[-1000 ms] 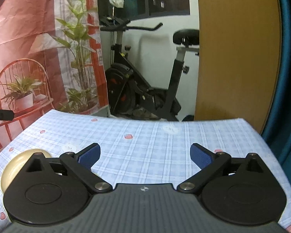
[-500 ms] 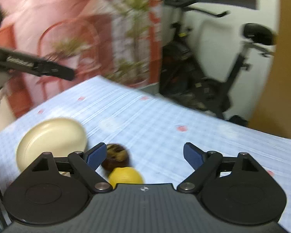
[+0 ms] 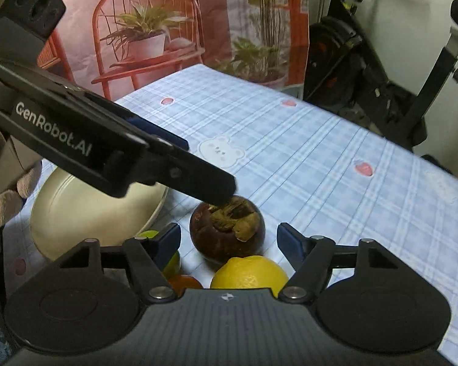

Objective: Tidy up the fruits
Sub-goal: 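Move the left gripper to the purple mangosteen and close on it, then carry the mangosteen with the left gripper and lower it onto the cream plate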

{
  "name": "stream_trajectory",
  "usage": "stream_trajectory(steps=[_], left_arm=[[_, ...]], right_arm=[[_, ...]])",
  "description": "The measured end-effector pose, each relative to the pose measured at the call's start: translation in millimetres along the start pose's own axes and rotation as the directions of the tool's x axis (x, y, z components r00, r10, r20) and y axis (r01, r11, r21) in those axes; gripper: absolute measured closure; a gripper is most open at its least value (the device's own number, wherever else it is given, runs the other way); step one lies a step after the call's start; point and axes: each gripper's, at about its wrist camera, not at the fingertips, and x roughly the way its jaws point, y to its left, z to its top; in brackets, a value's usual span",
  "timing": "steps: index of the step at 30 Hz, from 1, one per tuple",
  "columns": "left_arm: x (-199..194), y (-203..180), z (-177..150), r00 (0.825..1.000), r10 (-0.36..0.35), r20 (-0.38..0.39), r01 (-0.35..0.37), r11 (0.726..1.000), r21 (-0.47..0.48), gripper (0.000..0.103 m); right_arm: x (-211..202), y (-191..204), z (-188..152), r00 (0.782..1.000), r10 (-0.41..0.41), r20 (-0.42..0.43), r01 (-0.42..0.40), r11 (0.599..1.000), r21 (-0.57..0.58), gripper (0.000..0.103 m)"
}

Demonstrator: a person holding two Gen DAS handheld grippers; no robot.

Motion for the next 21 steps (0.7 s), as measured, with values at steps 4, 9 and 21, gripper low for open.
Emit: stream_trajectory(steps=[4,9,21], left_arm=[[12,4,-4,1.000,-0.013,-0.026,0.013,1.000,-0.025,0.022],[27,2,-8,0.997,-0.036,-0.066,0.034,0.999,-0.030,0.023],[21,8,-10,0.998,-0.028,-0.056,0.025,0.999,-0.047,0.042]], right_arm=[[9,-7,1,0.999,0.028,-0.022,-0.028,0.999,0.041,0.032],[10,-9,0,0.998,0.048,-0.037,-0.046,0.996,0.077,0.039],[8,-5,3,0.999,0.030,-0.041,-0.025,0.993,0.114,0.041]])
